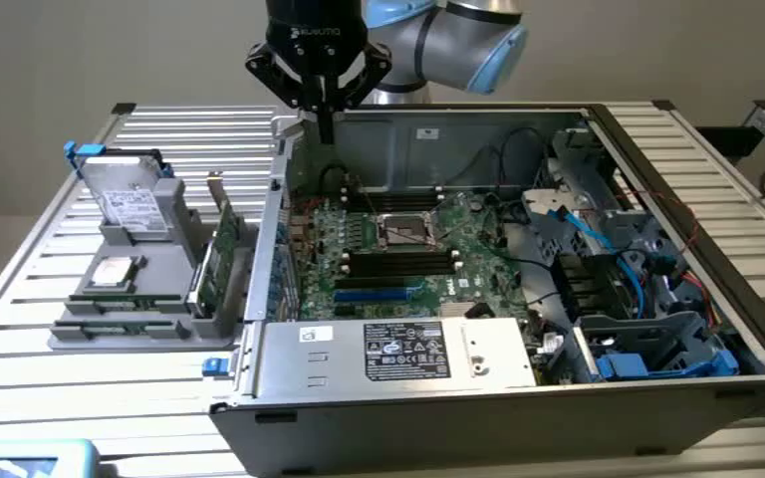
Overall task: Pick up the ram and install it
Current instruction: 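Reach for the ram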
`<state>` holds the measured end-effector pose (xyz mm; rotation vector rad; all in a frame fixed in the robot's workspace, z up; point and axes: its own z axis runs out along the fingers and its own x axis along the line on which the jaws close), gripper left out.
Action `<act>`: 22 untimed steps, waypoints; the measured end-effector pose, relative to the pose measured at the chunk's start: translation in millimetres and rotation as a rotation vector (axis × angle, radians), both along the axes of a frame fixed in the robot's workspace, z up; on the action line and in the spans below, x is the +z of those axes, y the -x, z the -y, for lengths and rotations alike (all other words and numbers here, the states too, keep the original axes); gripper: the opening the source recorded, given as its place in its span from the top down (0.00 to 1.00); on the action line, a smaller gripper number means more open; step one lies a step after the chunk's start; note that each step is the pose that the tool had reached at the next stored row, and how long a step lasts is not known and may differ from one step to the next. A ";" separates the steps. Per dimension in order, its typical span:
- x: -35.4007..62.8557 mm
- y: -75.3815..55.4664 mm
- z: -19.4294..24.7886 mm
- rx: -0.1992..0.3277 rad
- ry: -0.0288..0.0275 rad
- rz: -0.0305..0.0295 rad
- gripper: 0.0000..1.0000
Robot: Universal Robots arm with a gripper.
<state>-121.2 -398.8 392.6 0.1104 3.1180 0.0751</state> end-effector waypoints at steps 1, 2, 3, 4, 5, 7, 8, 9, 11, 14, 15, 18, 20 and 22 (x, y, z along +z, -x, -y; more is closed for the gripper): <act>0.0 0.0 0.0 0.000 0.0000 0.0000 0.89; 0.0 0.0 0.0 0.000 0.0000 0.0000 0.89; 0.0 0.0 0.0 0.000 0.0000 0.0000 0.89; 0.0 0.0 0.0 0.000 0.0000 0.0000 0.89; 0.0 0.0 0.0 0.000 0.0001 0.0000 0.89; 0.0 0.0 0.0 0.000 0.0000 0.0000 0.89; 0.0 0.0 0.0 0.000 0.0000 0.0000 0.89; 0.0 0.0 0.0 0.000 0.0000 0.0000 0.89; 0.0 0.0 0.0 0.000 0.0001 0.0000 0.89; 0.0 0.1 1.3 0.000 0.0002 -0.0002 0.89; -0.1 0.2 2.5 0.000 0.0002 -0.0003 0.89; -0.1 2.2 7.5 0.000 0.0001 -0.0006 0.89; -0.2 4.4 10.6 0.000 0.0000 -0.0010 0.89; -0.2 7.4 13.1 0.000 0.0002 -0.0014 0.89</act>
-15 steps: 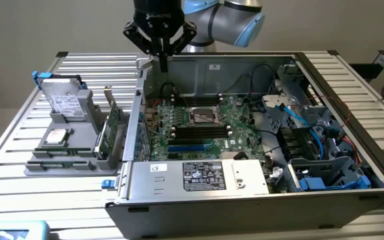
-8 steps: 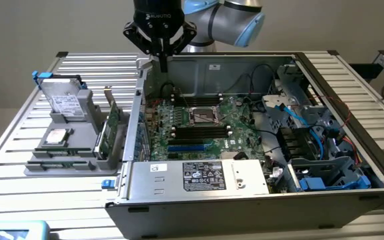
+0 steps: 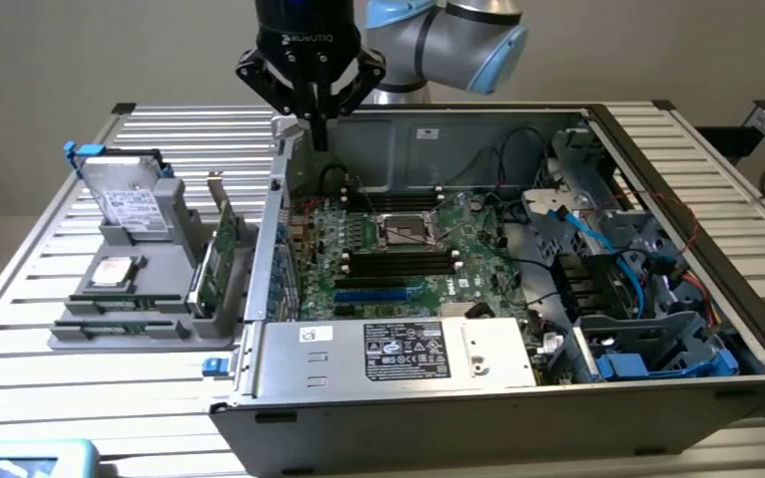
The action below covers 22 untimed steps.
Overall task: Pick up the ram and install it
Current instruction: 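Reach for the ram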
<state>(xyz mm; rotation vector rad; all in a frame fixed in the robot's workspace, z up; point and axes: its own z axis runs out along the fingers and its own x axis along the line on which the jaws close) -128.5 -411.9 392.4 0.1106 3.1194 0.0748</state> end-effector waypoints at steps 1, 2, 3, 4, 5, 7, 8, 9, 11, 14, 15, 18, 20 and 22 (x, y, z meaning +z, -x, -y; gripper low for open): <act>-0.1 2.3 1.2 0.000 -0.0001 -0.0001 0.89; -0.3 5.1 2.2 0.000 -0.0001 -0.0002 0.89; -0.3 7.6 2.9 0.000 -0.0001 -0.0004 0.89; -0.5 10.9 3.7 0.000 -0.0001 -0.0003 0.89; -0.6 14.4 4.6 0.000 -0.0001 -0.0005 0.89; -0.7 22.0 6.3 0.000 -0.0001 -0.0010 0.89; -0.8 25.7 7.2 0.000 -0.0001 -0.0012 0.89; -0.9 29.6 8.2 0.000 -0.0001 -0.0017 0.89; -0.9 36.7 10.1 0.000 -0.0001 -0.0026 0.89; -1.0 47.5 12.7 0.000 -0.0001 -0.0044 0.89; -1.0 50.7 13.5 0.000 -0.0001 -0.0054 0.89; -1.2 57.7 16.5 0.000 -0.0001 -0.0120 0.89; -1.6 62.3 18.2 0.000 -0.0001 -0.0170 0.89; -2.0 67.1 19.3 0.000 -0.0001 -0.0225 0.89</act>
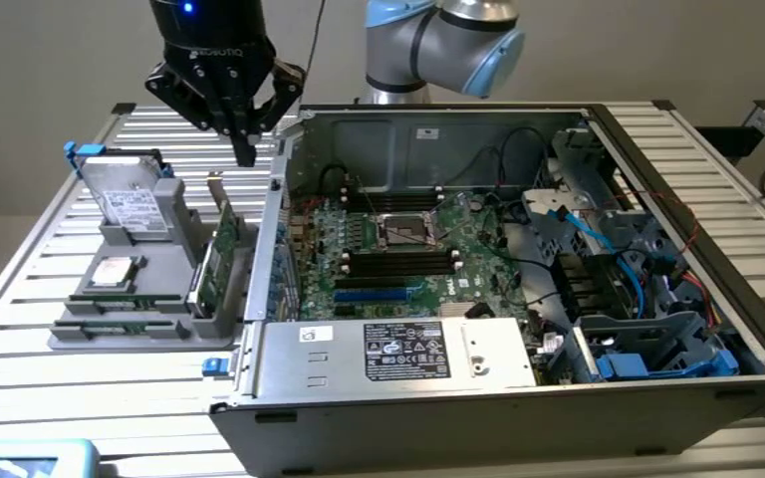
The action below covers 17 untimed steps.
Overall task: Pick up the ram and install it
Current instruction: 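Reach for the ram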
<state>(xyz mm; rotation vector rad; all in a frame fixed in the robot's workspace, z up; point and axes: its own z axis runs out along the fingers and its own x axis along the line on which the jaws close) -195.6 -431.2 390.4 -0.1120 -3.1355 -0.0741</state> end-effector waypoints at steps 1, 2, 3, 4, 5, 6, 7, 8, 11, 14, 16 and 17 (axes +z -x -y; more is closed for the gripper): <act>-0.3 2.5 0.5 0.000 -0.0001 -0.0027 0.89; -0.5 5.1 1.0 0.000 0.0000 -0.0058 0.89; -0.6 7.7 1.7 0.000 0.0001 -0.0087 0.89; -0.8 10.2 2.7 0.000 0.0001 -0.0112 0.89; -1.1 12.9 3.7 0.000 0.0001 -0.0127 0.89; -1.3 15.6 4.8 0.000 0.0000 -0.0140 0.89; -1.7 18.5 6.2 0.000 0.0001 -0.0148 0.89; -2.0 21.2 7.6 0.000 0.0001 -0.0152 0.89; -3.4 29.0 12.2 0.000 0.0001 -0.0161 0.89; -5.1 37.4 16.3 0.000 0.0001 -0.0167 0.89; -6.6 43.8 18.5 0.000 0.0000 -0.0167 0.89; -7.5 47.1 19.6 0.000 0.0001 -0.0168 0.89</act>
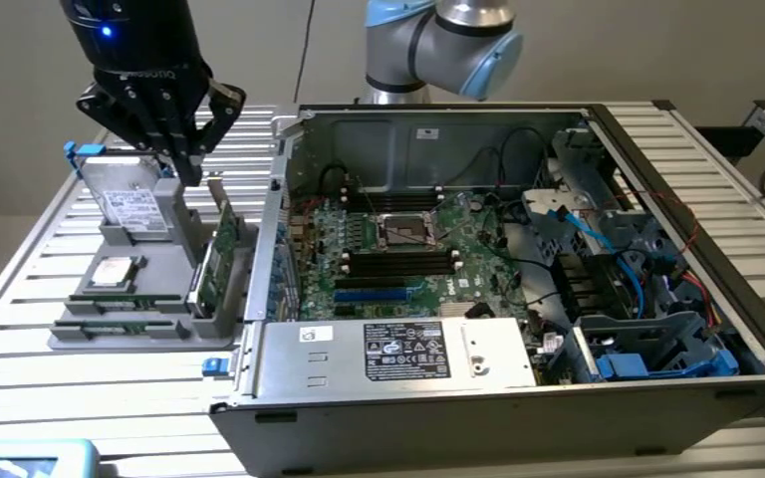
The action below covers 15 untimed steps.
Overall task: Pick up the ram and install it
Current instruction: 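Reach for the ram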
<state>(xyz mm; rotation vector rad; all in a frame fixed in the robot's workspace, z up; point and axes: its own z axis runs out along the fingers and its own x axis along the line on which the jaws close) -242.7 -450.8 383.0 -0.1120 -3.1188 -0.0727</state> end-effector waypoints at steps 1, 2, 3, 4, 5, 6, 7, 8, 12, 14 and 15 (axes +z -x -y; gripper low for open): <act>-0.8 3.2 0.9 0.000 0.0000 0.0000 0.89; -1.7 6.3 1.9 0.000 0.0001 -0.0001 0.89; -2.5 9.4 2.8 0.000 0.0001 -0.0002 0.89; -3.4 12.3 3.8 0.000 0.0000 -0.0002 0.89; -4.3 15.2 4.9 0.000 0.0000 -0.0003 0.89; -6.2 20.3 6.8 0.000 0.0001 -0.0005 0.89; -7.3 22.4 7.6 0.000 0.0001 -0.0006 0.89; -8.4 24.3 8.6 0.000 0.0001 -0.0006 0.89; -17.2 34.3 11.1 0.000 0.0004 -0.0007 0.89; -20.7 39.8 11.5 0.000 0.0006 -0.0007 0.89; -22.6 42.6 11.6 0.000 0.0006 -0.0006 0.89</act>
